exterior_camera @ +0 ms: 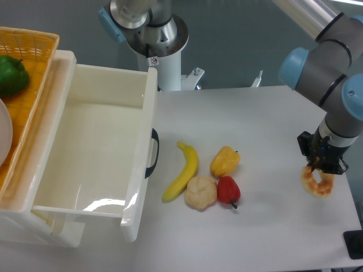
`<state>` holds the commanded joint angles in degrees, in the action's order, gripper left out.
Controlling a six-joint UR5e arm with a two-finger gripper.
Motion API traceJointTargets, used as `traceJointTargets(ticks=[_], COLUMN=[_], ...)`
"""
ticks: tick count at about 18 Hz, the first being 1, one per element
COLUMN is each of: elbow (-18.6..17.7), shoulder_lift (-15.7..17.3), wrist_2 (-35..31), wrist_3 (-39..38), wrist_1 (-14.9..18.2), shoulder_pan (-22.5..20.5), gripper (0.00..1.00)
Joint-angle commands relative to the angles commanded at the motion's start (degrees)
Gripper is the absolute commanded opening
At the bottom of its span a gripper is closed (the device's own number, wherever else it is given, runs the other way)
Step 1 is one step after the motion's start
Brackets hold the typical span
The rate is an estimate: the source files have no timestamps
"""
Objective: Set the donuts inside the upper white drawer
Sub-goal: 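Close the gripper on the glazed donut and lift it off the table, then carry the held donut over the fruits into the open white drawer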
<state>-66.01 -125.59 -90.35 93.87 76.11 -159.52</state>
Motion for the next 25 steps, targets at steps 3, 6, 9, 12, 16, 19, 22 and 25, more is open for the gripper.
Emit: traceJointTargets(ticks=[3,6,9,12,16,19,22,25], elbow=[0.17,0.61,0.44,0.09,-3.23,-7.55,-9.49,-9.84], shoulder_lift=[-0.27,-0.27,0.52,1.84,7.10,12.73,16.86,19.59], wrist_2=[-0.18,-0.18,0.17,0.61,5.96,7.90,11.07,12.74], wrist_3=[0.00,-0.44,-2.19,-7.02,-13.26,-13.54,-16.07,-22.65], wrist_1=[0.00,-0.09,0.00,0.00,0.52,0.53,0.79,0.79], shoulder_pan=[0.62,1.32,2.81,4.04,4.75,4.84,5.01,8.16], gripper=[0.00,0.00,0.00,0.00,0.00,0.00,0.00,0.00])
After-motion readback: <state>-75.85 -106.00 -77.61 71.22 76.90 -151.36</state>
